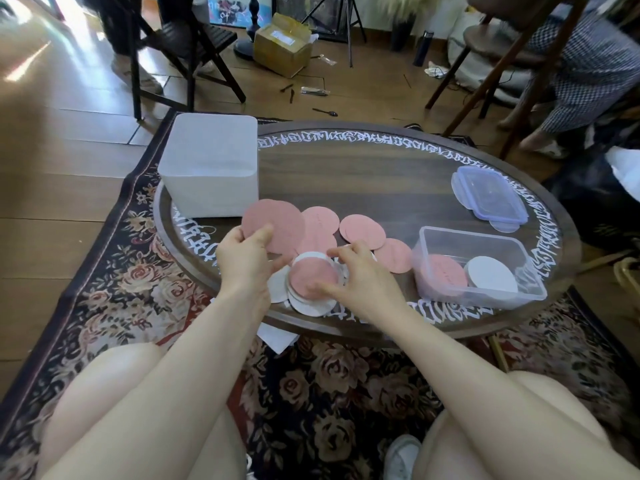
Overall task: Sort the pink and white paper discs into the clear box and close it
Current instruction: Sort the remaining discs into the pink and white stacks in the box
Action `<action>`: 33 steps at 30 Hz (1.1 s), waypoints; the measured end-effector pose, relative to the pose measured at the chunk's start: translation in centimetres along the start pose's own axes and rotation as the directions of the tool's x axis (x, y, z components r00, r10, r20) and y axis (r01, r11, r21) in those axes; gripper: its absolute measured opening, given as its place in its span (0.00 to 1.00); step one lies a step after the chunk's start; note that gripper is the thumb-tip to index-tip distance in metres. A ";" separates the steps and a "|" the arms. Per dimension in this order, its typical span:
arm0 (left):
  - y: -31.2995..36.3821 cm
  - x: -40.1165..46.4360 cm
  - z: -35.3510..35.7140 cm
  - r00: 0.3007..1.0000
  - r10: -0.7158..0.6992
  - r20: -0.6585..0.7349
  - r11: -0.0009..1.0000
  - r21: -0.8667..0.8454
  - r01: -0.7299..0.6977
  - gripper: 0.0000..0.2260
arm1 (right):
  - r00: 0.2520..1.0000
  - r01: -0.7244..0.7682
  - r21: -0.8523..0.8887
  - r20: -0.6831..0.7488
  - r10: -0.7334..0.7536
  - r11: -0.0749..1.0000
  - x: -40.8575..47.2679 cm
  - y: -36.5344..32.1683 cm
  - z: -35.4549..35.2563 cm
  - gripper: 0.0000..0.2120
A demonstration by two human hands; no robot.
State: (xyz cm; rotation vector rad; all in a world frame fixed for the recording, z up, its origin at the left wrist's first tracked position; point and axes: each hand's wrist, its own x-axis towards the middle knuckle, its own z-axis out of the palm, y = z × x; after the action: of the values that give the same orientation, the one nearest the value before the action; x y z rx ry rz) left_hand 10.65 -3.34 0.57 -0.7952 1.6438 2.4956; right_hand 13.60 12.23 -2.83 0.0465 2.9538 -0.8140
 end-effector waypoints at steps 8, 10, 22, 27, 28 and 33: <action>0.1 -0.1 0.1 0.998 -0.059 0.016 0.997 -0.042 0.059 0.04 | 0.999 0.040 -0.076 -0.003 -0.041 0.996 -0.4 -0.4 0.2 0.33; 0.1 -0.2 0.1 0.998 -0.059 0.021 0.997 -0.038 0.060 0.04 | 0.998 0.053 -0.109 -0.013 -0.055 0.993 -0.6 -0.5 0.1 0.33; -0.3 -0.1 0.1 0.991 -0.075 0.110 0.996 0.047 0.070 0.05 | 0.999 0.014 0.096 -0.049 -0.009 0.995 -1.1 0.1 -0.4 0.19; -0.6 0.0 0.5 0.989 -0.048 0.142 0.981 0.194 0.020 0.06 | 0.997 0.021 0.189 0.063 -0.034 0.982 -1.2 0.4 -1.0 0.15; -0.7 0.1 0.5 0.990 -0.032 0.140 0.973 0.231 -0.001 0.06 | 0.997 0.020 0.252 0.066 -0.037 0.968 -1.3 0.4 -1.3 0.14; -0.7 0.4 0.3 0.982 -0.026 0.187 0.940 0.339 -0.039 0.06 | 0.987 -0.087 0.577 0.161 -0.009 0.812 -2.2 1.1 -3.7 0.05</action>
State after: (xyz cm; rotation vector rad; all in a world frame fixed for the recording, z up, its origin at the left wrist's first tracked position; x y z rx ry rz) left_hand 10.41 -2.84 -0.14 -0.4968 1.9304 2.1180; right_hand 15.56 15.03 -0.01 0.0738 2.4326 -1.6050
